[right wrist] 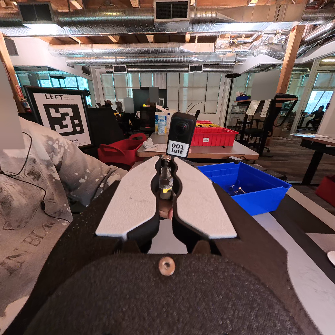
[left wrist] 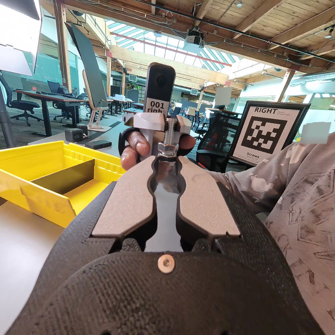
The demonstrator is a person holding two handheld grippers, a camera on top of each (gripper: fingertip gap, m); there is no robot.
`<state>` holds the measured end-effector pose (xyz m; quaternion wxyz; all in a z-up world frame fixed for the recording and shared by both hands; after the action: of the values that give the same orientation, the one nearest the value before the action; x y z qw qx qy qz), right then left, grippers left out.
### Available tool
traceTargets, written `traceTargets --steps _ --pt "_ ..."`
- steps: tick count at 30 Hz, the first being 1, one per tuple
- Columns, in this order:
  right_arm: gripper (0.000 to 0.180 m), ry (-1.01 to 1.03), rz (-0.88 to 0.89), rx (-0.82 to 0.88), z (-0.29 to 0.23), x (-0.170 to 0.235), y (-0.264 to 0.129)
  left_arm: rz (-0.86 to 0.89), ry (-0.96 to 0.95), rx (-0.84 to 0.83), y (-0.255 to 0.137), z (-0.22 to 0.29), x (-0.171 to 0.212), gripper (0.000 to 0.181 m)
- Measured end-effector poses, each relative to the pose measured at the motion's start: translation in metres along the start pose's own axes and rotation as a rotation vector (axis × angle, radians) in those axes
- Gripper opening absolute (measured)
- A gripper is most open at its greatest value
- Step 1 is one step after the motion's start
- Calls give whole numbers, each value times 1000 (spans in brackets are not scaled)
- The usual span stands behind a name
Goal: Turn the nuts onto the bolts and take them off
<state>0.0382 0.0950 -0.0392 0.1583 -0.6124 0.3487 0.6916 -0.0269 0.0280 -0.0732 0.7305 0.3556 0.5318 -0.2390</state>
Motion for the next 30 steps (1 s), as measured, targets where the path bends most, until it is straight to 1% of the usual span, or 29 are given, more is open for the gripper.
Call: traceTargets --steps 6,9,11,14,17,20,22,23,24,25,27,30 --pt "9 -2 1 -1 0 0 0 28 -48 21 1 0 1 18" --pt "10 0 9 23 2 -1 -1 59 -23 -14 1 -1 0 18" --pt "10 -4 19 72 6 -3 -1 90 1 -71 0 -4 -2 18" --pt "24 -21 14 174 16 -3 -2 132 46 -187 -6 -11 -6 18" --pt "32 -26 -12 244 22 1 0 151 99 -306 -14 -18 -11 18" --pt "36 -27 -50 296 26 9 7 154 134 -361 -16 -20 -11 18" --pt "34 -29 -48 322 30 12 8 165 152 -358 -16 -18 -13 18" --pt "29 -18 -27 316 31 10 5 180 154 -358 -18 -17 -14 17" --pt "8 -9 0 367 36 8 -1 201 152 -336 -19 -16 -17 17" --pt "1 -11 34 427 43 5 -9 216 150 -325 -21 -15 -20 17" --pt "0 13 69 450 47 0 -19 225 173 -332 -22 -13 -24 18" --pt "15 -8 40 405 39 -2 -13 212 165 -337 -21 -14 -22 17"
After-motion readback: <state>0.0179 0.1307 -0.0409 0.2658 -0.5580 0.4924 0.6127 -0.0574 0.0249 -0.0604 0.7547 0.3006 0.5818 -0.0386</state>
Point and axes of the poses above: each gripper's, where its closed fingertips meet, y out along the fingers, x out of its underside, z = x × y across the jaws, the point moved 6 cm from there along -y, back along the fingers, and after that the axes turned 6 degrees about z, right-handed, at the moved point
